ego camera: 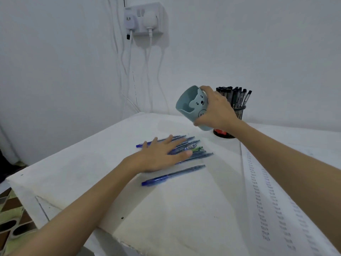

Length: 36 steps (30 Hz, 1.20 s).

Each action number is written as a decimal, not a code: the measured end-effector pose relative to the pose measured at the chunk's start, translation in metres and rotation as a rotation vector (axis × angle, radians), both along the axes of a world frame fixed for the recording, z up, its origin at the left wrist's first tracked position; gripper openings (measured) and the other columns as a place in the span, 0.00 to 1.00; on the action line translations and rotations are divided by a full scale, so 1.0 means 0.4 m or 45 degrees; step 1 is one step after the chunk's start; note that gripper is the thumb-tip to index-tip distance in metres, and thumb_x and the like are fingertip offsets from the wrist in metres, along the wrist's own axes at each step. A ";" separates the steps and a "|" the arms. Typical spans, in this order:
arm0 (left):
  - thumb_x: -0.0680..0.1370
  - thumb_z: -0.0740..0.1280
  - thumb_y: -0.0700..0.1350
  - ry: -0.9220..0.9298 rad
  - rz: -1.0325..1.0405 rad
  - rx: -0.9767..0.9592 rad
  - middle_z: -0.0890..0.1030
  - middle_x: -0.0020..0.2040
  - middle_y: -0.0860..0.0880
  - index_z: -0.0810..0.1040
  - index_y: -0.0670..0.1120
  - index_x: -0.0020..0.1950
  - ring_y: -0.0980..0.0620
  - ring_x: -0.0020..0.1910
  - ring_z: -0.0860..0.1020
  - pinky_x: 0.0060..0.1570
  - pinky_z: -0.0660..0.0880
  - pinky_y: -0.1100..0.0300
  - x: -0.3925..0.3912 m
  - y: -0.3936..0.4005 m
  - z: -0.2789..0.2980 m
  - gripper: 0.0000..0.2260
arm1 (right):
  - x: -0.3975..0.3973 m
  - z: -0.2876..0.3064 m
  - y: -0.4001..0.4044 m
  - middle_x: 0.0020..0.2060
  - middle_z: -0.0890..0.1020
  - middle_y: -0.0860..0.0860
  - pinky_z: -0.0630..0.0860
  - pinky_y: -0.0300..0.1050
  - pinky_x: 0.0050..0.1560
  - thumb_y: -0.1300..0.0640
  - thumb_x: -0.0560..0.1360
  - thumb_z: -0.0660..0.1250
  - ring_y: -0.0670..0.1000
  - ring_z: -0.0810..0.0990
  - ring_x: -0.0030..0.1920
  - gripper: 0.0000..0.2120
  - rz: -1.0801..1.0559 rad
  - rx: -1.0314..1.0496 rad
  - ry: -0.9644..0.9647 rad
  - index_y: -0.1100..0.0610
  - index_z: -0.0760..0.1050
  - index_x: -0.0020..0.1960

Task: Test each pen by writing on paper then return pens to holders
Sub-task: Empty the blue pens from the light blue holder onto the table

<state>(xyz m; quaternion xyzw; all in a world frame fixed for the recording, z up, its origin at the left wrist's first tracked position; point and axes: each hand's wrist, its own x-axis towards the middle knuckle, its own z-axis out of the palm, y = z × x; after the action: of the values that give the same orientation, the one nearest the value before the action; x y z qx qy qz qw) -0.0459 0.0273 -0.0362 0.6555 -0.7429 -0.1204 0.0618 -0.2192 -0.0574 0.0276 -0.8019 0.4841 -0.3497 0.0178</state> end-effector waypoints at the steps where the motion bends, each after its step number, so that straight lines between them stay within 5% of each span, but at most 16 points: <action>1: 0.66 0.43 0.77 -0.062 -0.013 0.009 0.43 0.77 0.57 0.46 0.72 0.72 0.41 0.76 0.41 0.71 0.39 0.39 -0.010 0.004 -0.007 0.34 | 0.006 0.003 0.001 0.58 0.72 0.57 0.73 0.52 0.55 0.56 0.62 0.77 0.58 0.71 0.58 0.44 0.011 0.015 -0.034 0.53 0.58 0.72; 6: 0.70 0.37 0.73 -0.093 0.001 0.076 0.40 0.76 0.60 0.45 0.74 0.70 0.41 0.75 0.37 0.70 0.36 0.37 -0.009 0.004 0.000 0.28 | 0.042 0.019 0.004 0.55 0.74 0.53 0.76 0.51 0.53 0.51 0.63 0.78 0.53 0.74 0.53 0.38 0.076 0.209 -0.197 0.57 0.63 0.67; 11: 0.72 0.43 0.74 -0.169 -0.049 0.093 0.41 0.76 0.62 0.44 0.75 0.69 0.41 0.76 0.39 0.70 0.39 0.35 0.022 -0.006 0.002 0.26 | 0.092 0.023 -0.025 0.58 0.74 0.54 0.75 0.50 0.55 0.53 0.66 0.77 0.54 0.74 0.56 0.34 0.128 0.425 -0.544 0.59 0.63 0.64; 15: 0.67 0.49 0.75 -0.106 -0.098 0.080 0.42 0.76 0.64 0.46 0.75 0.69 0.46 0.76 0.40 0.72 0.38 0.40 0.041 0.011 0.000 0.31 | 0.130 -0.004 -0.063 0.60 0.71 0.57 0.74 0.50 0.53 0.56 0.66 0.77 0.57 0.73 0.57 0.36 0.016 0.451 -0.537 0.60 0.59 0.66; 30: 0.67 0.47 0.75 -0.070 -0.102 -0.073 0.46 0.76 0.64 0.48 0.75 0.69 0.50 0.76 0.42 0.73 0.39 0.44 0.046 0.017 -0.027 0.30 | 0.125 -0.071 -0.112 0.65 0.68 0.60 0.71 0.57 0.63 0.43 0.65 0.76 0.60 0.69 0.65 0.46 -0.110 0.550 -0.447 0.62 0.54 0.69; 34: 0.69 0.47 0.76 0.072 -0.124 -0.152 0.53 0.76 0.62 0.55 0.72 0.70 0.49 0.76 0.49 0.73 0.44 0.43 0.051 0.018 -0.029 0.29 | 0.050 -0.010 -0.041 0.60 0.75 0.61 0.75 0.52 0.56 0.48 0.73 0.70 0.59 0.74 0.59 0.29 -0.146 0.431 -0.180 0.66 0.67 0.64; 36: 0.76 0.48 0.68 0.329 -0.154 -0.294 0.66 0.72 0.58 0.65 0.65 0.69 0.51 0.73 0.61 0.72 0.54 0.48 0.049 0.023 -0.021 0.24 | 0.013 0.028 0.015 0.49 0.81 0.59 0.77 0.46 0.45 0.55 0.73 0.71 0.56 0.78 0.48 0.16 -0.048 0.452 -0.094 0.66 0.76 0.54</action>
<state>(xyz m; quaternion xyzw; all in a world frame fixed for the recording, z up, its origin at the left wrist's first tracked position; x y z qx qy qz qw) -0.0263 0.0365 -0.0445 0.5773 -0.7758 -0.1210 0.2241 -0.2141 -0.0513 0.0386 -0.7636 0.5521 -0.2881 0.1703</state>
